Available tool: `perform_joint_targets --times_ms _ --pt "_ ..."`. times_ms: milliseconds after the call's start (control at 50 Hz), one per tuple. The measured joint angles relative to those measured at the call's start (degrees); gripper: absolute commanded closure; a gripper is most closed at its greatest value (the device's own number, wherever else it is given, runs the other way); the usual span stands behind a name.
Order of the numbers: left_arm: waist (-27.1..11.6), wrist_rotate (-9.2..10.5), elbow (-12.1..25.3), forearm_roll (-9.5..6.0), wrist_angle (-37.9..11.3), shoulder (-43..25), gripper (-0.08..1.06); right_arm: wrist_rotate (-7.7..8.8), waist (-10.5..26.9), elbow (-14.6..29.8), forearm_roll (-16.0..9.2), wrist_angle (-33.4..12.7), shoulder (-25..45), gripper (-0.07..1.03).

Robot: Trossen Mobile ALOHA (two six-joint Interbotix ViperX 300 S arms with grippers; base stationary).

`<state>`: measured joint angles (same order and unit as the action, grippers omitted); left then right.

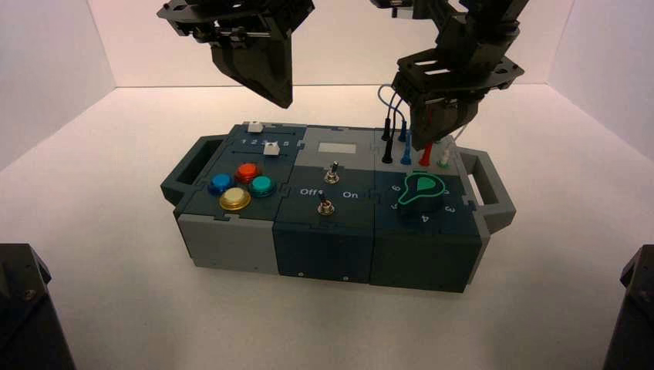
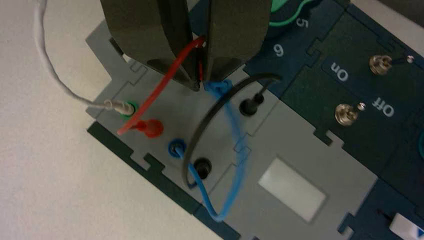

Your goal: Insert the red wire.

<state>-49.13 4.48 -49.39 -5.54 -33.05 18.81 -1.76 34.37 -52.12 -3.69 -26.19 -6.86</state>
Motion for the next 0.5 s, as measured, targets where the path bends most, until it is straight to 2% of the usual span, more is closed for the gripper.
perform_joint_targets --times_ms 500 --pt "-0.09 0.0 0.53 -0.09 0.0 -0.09 1.01 0.0 0.26 0.18 -0.44 0.18 1.58 0.99"
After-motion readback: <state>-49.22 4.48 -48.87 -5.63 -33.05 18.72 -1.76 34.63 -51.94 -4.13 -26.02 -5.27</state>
